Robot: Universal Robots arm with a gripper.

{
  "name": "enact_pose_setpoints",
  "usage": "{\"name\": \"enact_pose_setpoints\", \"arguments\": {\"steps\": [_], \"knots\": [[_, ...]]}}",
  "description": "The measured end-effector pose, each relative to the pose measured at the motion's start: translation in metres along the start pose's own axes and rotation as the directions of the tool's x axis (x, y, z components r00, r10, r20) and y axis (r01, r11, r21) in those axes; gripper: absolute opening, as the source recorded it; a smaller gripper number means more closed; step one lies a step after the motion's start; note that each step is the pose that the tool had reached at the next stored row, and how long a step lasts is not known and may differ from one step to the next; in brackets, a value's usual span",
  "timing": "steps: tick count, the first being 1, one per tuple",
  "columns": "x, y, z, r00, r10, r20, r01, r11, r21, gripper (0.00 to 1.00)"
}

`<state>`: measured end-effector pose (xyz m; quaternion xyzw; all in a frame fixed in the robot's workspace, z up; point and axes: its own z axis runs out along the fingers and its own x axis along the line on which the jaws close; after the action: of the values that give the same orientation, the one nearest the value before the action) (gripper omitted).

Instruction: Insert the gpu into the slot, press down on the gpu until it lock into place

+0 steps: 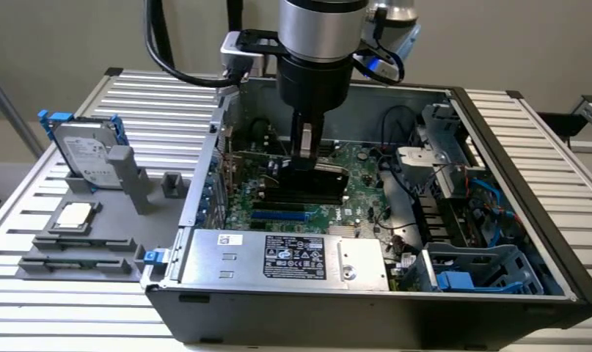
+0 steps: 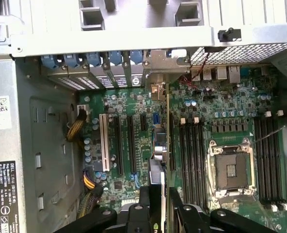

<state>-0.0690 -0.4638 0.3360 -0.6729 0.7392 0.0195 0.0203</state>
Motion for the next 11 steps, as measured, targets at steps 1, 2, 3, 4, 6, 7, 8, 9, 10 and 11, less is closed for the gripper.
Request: {"name": "enact_pose_setpoints", "arguments": {"steps": [1, 2, 3, 4, 6, 7, 8, 9, 10, 11], "knots": [[0.001, 0.0007, 0.0013, 1.0, -0.003, 0.0, 0.003, 1.0, 0.0, 0.26], [0.001, 0.0017, 0.0027, 1.0, -0.005, 0.0, 0.005, 1.0, 0.0, 0.26], [0.002, 0.0026, 0.004, 1.0, -0.008, 0.0, 0.008, 1.0, 0.0001, 0.26], [0.002, 0.0037, 0.0055, 0.9999, -0.01, 0.0001, 0.01, 0.9999, 0.0003, 0.26], [0.003, 0.0063, 0.0084, 0.9999, -0.015, 0.0004, 0.015, 0.9999, 0.0032, 0.26], [0.003, 0.0074, 0.0098, 0.9999, -0.017, 0.0005, 0.017, 0.9998, 0.0061, 0.26], [0.003, 0.0081, 0.0113, 0.9998, -0.018, 0.0009, 0.018, 0.9998, 0.0102, 0.26], [0.003, 0.0083, 0.0128, 0.9998, -0.018, 0.0012, 0.018, 0.9997, 0.0146, 0.26], [0.003, 0.0084, 0.0145, 0.9998, -0.018, 0.0016, 0.018, 0.9997, 0.0183, 0.26], [0.004, 0.0086, 0.0162, 0.9998, -0.019, 0.0017, 0.018, 0.9996, 0.0206, 0.26]]}}
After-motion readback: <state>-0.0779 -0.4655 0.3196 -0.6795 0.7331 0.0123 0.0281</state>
